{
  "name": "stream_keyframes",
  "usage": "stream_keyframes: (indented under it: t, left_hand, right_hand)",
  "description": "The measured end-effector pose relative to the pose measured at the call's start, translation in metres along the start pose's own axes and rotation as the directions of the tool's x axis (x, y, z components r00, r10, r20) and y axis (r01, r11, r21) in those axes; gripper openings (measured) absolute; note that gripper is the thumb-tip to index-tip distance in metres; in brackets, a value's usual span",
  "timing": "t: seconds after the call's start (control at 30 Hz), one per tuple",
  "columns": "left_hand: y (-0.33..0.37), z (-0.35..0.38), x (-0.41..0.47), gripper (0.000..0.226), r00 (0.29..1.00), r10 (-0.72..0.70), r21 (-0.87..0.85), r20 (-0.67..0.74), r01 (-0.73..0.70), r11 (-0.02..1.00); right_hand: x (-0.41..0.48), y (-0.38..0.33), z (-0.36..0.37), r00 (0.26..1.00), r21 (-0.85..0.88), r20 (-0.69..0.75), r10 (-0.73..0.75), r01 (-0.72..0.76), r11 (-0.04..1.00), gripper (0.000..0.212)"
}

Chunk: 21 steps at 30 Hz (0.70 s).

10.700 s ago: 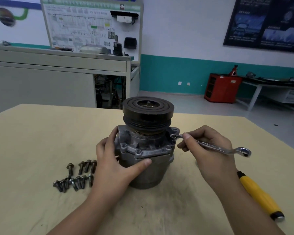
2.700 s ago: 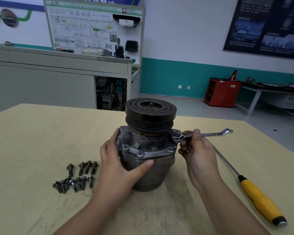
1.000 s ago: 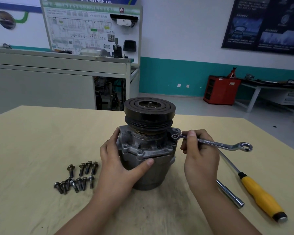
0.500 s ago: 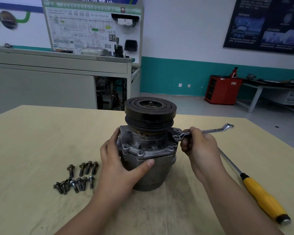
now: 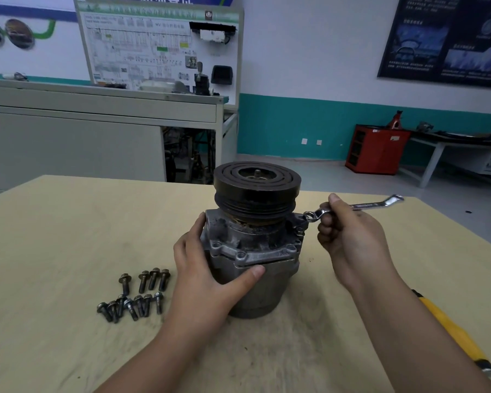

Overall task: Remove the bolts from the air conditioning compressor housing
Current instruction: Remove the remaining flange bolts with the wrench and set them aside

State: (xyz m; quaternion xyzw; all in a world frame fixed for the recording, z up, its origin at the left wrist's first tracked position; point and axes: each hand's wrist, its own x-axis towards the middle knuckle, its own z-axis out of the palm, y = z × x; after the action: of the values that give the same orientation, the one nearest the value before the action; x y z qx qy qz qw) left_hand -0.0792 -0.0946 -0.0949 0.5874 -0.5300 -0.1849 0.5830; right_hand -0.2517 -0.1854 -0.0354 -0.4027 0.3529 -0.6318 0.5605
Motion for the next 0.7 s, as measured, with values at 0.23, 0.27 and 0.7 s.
stream_keyframes:
  t: [0.23, 0.27, 0.7]
  left_hand:
    - [0.001, 0.001, -0.001, 0.103, 1.000, 0.006, -0.012, -0.003, -0.006, 1.000]
    - [0.001, 0.001, 0.000, 0.106, 1.000, 0.007, -0.014, -0.005, -0.007, 1.000]
    - [0.001, 0.001, -0.001, 0.115, 1.000, -0.001, -0.002, -0.009, 0.001, 1.000]
  right_hand:
    - [-0.030, 0.006, -0.003, 0.953, -0.231, -0.006, -0.304, 0.295, 0.927, 0.036]
    - [-0.033, 0.007, -0.001, 0.945, -0.258, 0.001, -0.328, 0.317, 0.913, 0.034]
    - [-0.038, 0.012, 0.008, 0.928, -0.349, 0.012, -0.372, 0.352, 0.868, 0.026]
